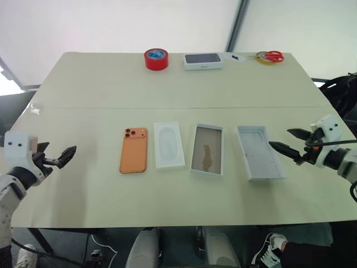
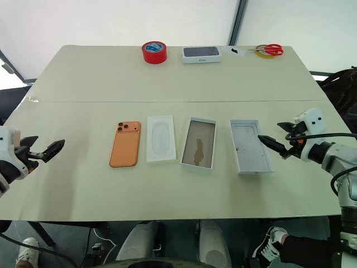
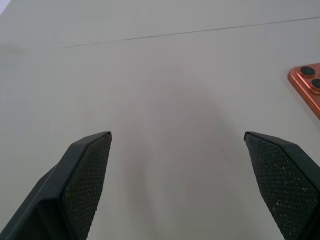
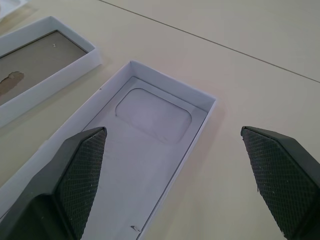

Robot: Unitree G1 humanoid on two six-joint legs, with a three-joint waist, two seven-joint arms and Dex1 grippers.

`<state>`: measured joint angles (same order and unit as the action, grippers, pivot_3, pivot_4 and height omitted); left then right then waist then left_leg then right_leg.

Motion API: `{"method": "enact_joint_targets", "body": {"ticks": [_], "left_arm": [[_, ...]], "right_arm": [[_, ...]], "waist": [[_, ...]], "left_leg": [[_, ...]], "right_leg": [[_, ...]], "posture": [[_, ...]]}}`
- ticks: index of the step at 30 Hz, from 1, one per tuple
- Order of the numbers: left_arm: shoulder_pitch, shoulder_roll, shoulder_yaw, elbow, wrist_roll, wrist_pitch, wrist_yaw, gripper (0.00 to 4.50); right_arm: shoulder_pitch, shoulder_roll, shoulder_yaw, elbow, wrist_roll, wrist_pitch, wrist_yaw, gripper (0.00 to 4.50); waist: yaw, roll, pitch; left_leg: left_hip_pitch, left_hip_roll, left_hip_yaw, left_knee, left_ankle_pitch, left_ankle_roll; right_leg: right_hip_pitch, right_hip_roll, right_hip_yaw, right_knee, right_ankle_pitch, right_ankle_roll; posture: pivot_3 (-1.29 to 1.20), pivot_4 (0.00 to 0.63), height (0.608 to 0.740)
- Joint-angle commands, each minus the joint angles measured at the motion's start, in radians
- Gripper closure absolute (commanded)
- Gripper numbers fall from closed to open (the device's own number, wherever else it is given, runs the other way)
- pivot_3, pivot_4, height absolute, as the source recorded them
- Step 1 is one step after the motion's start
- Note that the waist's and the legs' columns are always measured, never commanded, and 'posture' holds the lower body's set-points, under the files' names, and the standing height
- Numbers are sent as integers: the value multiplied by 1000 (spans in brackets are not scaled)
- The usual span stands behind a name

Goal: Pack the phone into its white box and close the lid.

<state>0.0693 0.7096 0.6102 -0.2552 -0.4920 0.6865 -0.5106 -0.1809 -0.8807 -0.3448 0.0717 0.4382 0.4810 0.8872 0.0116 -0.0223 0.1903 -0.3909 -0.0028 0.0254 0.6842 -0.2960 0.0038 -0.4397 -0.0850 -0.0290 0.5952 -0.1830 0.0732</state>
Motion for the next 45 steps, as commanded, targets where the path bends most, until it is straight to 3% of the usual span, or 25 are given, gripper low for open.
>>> {"method": "enact_joint_targets", "body": {"ticks": [1,15,22,27,30,34,45], "left_arm": [[0,6,33,-32,-7,-11,9,46],[-43,-41,-37,-108,-44,18,57,46],[-175,-170,-257,-244,-98,139,149,46],[-277,-314,-402,-289,-134,287,274,46],[-327,-397,-427,-299,-134,360,372,46],[-388,-542,-368,-270,-183,519,506,46],[-532,-676,-341,-190,-137,760,628,46]], "right_arm": [[-24,0,-14,-12,11,-13,7,0],[-79,36,41,-81,15,-8,5,0],[-156,94,138,-177,12,27,-16,0],[-189,124,244,-254,-22,27,-25,0],[-193,142,276,-308,-22,40,-40,0],[-184,158,279,-330,-24,47,-59,0],[-162,143,270,-351,-21,49,-51,0]], "waist": [[0,0,0],[0,0,0],[1,0,0],[1,0,0],[1,0,0],[1,0,0],[2,-1,0]], "left_leg": [[0,0,0,0,0,0],[0,0,0,0,0,0],[0,-1,-1,0,0,0],[1,-1,-1,0,0,0],[1,-1,-2,0,0,0],[1,-1,-3,1,0,0],[2,-2,-3,1,0,0]], "right_leg": [[0,0,0,0,0,0],[0,0,0,0,0,0],[2,0,0,0,2,3],[2,0,0,1,2,4],[2,0,0,1,3,4],[3,1,0,1,3,4],[4,2,0,1,2,4]], "posture": [[0,150,732],[0,150,732],[0,150,732],[0,150,732],[0,150,732],[0,150,732],[0,150,732]]}}
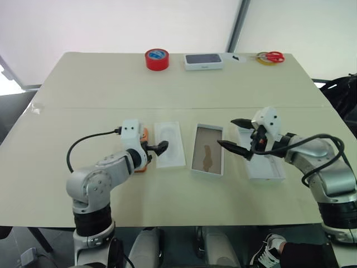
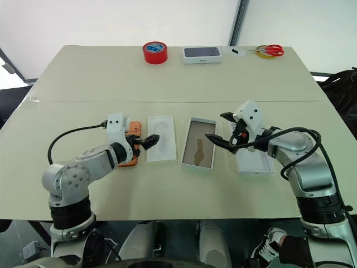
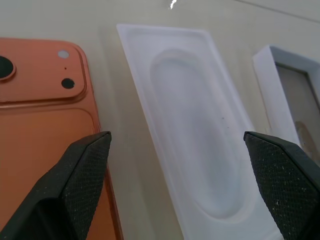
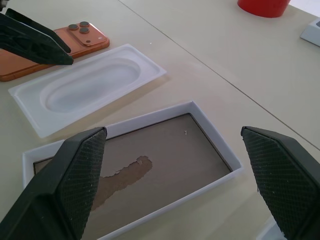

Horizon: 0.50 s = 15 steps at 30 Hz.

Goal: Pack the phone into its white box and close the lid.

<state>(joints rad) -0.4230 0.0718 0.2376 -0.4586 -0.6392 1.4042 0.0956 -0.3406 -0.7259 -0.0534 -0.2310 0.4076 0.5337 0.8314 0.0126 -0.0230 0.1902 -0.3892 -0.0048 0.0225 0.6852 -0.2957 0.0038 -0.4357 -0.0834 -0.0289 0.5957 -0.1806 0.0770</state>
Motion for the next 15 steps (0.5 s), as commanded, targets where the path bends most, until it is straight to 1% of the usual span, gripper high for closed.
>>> {"method": "enact_joint_targets", "body": {"ticks": [1,4,8,11,13,15], "left_arm": [[-53,-55,41,28,18,56,30,46],[-90,-96,70,63,43,111,48,46],[-142,-168,138,99,60,169,51,46],[-158,-193,167,109,85,189,50,46],[-163,-201,176,111,100,194,48,550],[-166,-205,182,110,114,199,44,1261]], "right_arm": [[0,-15,-17,-57,11,0,9,0],[9,-39,3,-96,17,34,34,0],[36,-84,46,-164,12,66,75,0],[50,-114,83,-207,-7,85,89,0],[51,-140,114,-236,-24,108,95,0],[38,-149,136,-255,-16,138,100,0]], "waist": [[1,0,0],[0,0,0],[0,0,0],[1,-1,0],[2,-1,0],[1,-1,0]], "left_leg": [[0,0,0,0,0,0],[0,0,0,0,0,0],[0,0,0,0,0,0],[0,-1,-1,0,0,0],[0,-1,-1,0,0,0],[0,-1,-1,0,0,0]], "right_leg": [[0,0,0,0,0,0],[0,0,0,0,0,0],[0,0,0,0,0,0],[1,0,-1,-1,-1,-1],[1,0,-1,-1,-1,-1],[1,0,0,-1,-1,-2]], "posture": [[0,150,732],[0,150,732],[0,150,732],[0,150,732],[0,150,732],[0,150,732]]}}
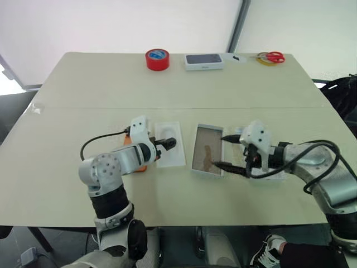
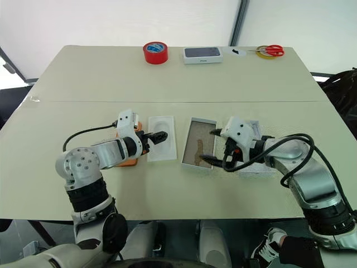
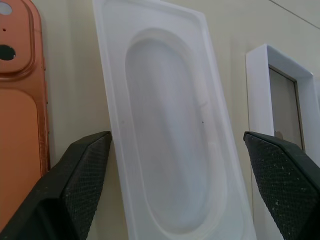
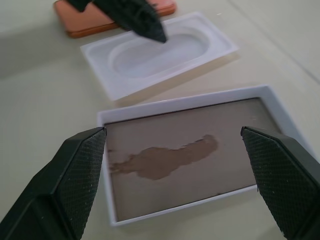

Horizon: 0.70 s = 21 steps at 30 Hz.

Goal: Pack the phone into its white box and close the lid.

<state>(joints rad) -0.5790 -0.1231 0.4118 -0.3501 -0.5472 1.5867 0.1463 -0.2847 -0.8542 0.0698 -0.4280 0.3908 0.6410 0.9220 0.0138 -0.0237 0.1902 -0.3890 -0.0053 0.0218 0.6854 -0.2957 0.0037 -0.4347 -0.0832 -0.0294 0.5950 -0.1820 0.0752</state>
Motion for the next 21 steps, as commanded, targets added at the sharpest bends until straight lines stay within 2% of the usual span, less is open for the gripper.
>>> {"method": "enact_joint_targets", "body": {"ticks": [1,6,7,16,17,18,21], "left_arm": [[-9,-11,10,1,29,18,-10,1787],[-14,-19,31,-3,53,15,-29,4294],[-21,-25,44,-5,55,15,-33,4408],[-37,-15,69,-23,77,19,-64,4408],[-39,-14,80,-29,76,19,-69,4500],[-45,-15,99,-35,73,19,-75,4500],[-61,-16,149,-44,67,19,-92,4500]], "right_arm": [[-31,-19,21,-67,14,58,12,0],[-73,-27,116,-89,-24,122,11,0],[-79,-24,139,-88,-33,136,6,0],[-151,71,298,-73,-96,279,-72,0],[-158,83,313,-76,-99,297,-78,528],[-165,87,331,-75,-112,307,-86,843],[-177,77,368,-63,-154,288,-94,2345]], "waist": [[0,0,0],[0,-1,0],[1,-1,0],[-1,-1,0],[-1,-1,0],[-1,-1,0],[-1,-1,0]], "left_leg": [[0,0,0,0,0,0],[0,0,0,0,0,0],[0,0,0,0,0,0],[0,1,0,0,0,0],[0,1,0,0,0,0],[0,1,0,0,0,0],[0,1,-1,0,0,0]], "right_leg": [[0,0,0,0,0,0],[0,0,0,0,-1,-1],[0,0,0,0,-1,-1],[0,0,0,0,-1,-1],[0,0,0,0,0,-1],[0,0,0,0,0,-1],[-1,0,0,0,0,-1]], "posture": [[0,150,732],[0,150,732],[0,150,732],[0,150,732],[0,150,732],[0,150,732],[0,150,732]]}}
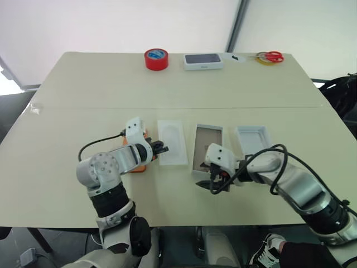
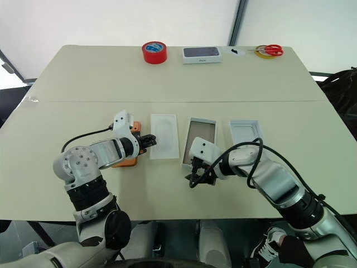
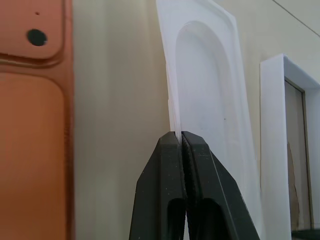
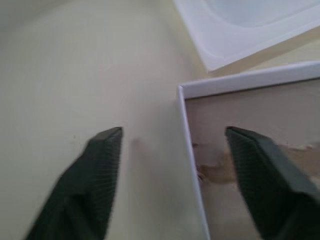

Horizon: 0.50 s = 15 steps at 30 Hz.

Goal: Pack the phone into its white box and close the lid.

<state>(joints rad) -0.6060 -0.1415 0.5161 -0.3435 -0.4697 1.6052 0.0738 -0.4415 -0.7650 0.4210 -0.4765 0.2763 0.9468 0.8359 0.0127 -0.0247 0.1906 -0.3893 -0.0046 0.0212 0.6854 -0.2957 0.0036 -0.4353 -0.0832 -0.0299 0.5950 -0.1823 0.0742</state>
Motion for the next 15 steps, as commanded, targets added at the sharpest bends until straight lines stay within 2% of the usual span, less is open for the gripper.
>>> {"method": "enact_joint_targets", "body": {"ticks": [1,4,9,15], "left_arm": [[-43,3,71,-55,-13,4,-26,4500],[-69,16,137,-62,-25,9,-46,4500],[-111,66,207,-65,-28,9,-78,4500],[-144,153,280,-52,-33,9,-101,4500]], "right_arm": [[-23,-14,22,-8,-49,-29,-8,2827],[-35,-7,34,3,-67,-54,6,4372],[-53,11,86,11,-111,-141,42,4448],[-158,129,180,137,-210,-251,46,4448]], "waist": [[1,0,0],[0,-1,0],[-3,-1,0],[-11,-1,0]], "left_leg": [[0,0,0,0,0,0],[0,0,0,0,0,0],[0,-1,0,0,0,0],[0,0,0,0,1,-2]], "right_leg": [[0,0,0,0,0,0],[0,0,0,0,0,0],[0,0,0,0,1,2],[-1,1,0,1,2,3]], "posture": [[0,150,732],[0,150,732],[0,150,732],[0,150,732]]}}
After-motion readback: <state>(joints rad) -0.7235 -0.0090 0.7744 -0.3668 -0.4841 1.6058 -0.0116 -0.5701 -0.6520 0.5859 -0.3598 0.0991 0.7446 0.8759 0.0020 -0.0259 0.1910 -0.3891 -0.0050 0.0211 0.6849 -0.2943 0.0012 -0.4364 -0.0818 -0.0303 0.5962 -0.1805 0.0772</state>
